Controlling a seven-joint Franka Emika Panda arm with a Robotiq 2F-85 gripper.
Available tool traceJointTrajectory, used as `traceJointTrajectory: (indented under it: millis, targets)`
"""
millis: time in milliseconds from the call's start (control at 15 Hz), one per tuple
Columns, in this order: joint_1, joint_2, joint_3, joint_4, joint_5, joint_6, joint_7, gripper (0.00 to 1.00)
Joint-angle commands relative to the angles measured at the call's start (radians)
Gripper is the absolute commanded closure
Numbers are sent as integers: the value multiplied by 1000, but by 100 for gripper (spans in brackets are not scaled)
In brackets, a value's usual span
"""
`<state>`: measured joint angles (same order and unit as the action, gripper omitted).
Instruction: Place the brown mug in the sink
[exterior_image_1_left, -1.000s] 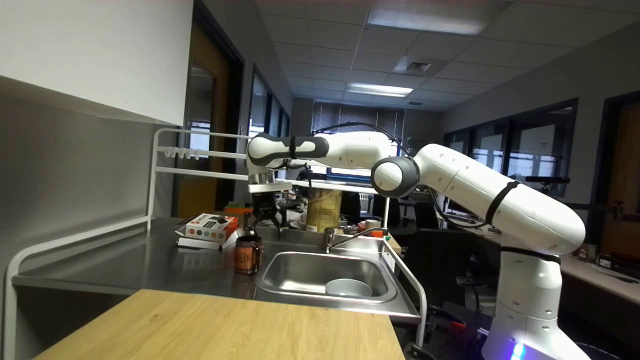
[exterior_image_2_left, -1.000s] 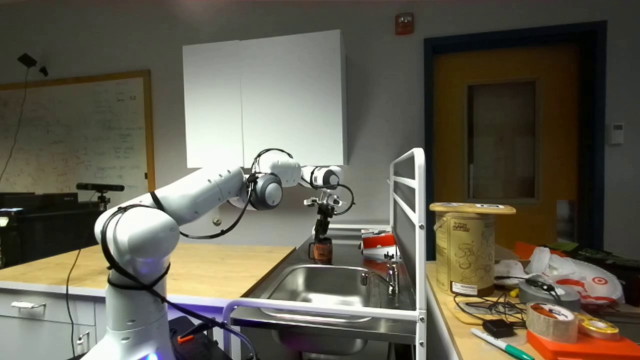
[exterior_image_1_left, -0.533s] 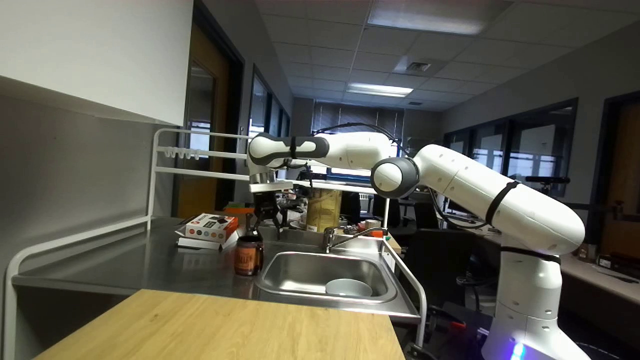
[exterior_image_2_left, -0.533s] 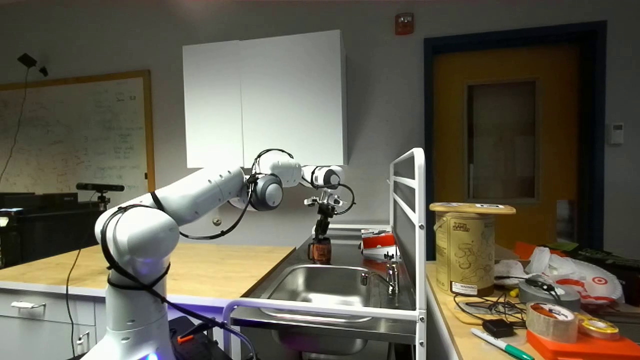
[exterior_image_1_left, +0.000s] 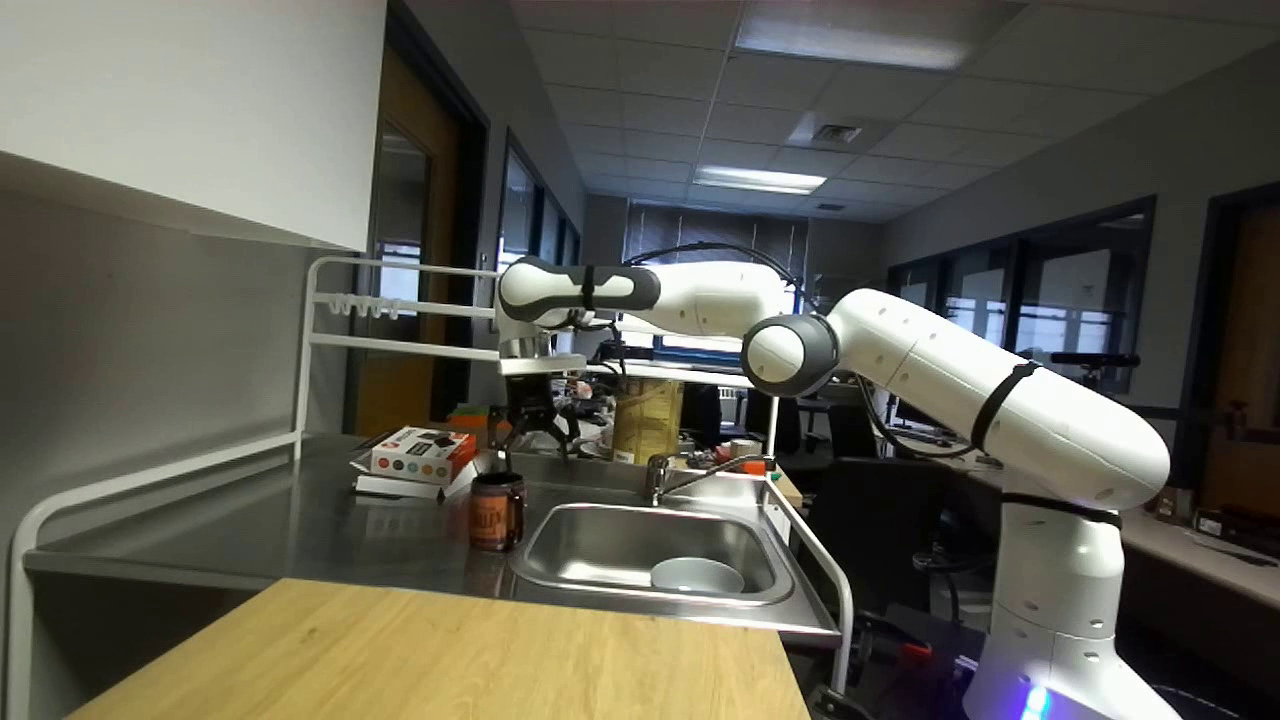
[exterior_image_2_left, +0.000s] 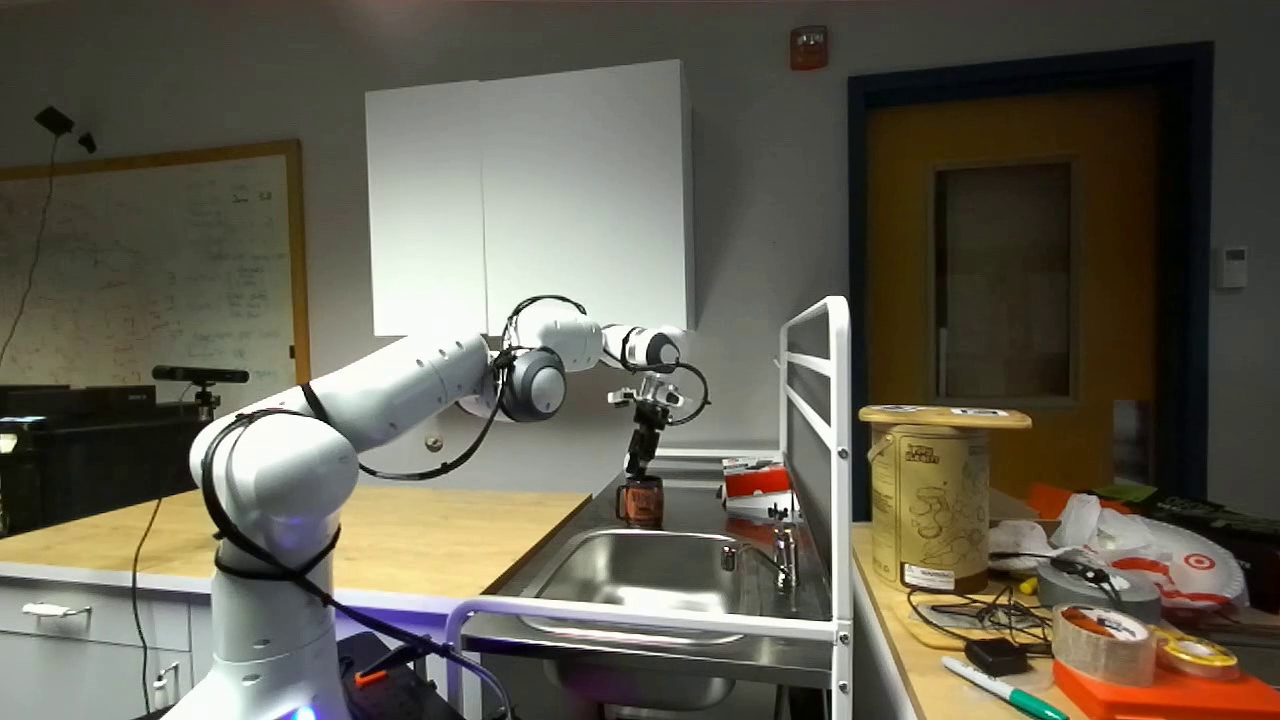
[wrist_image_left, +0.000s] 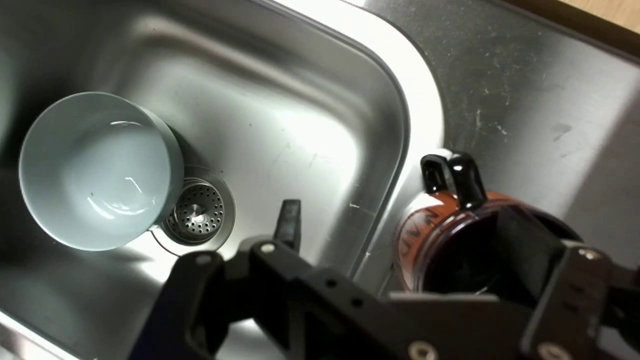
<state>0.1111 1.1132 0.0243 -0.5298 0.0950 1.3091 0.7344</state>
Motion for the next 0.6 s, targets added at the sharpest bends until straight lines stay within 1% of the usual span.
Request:
traceJointTrajectory:
  millis: [0, 533]
  targets:
    - [-14, 16, 10, 51, 19, -17, 22, 0]
    - [-31, 56, 5, 52, 12, -5, 24, 0]
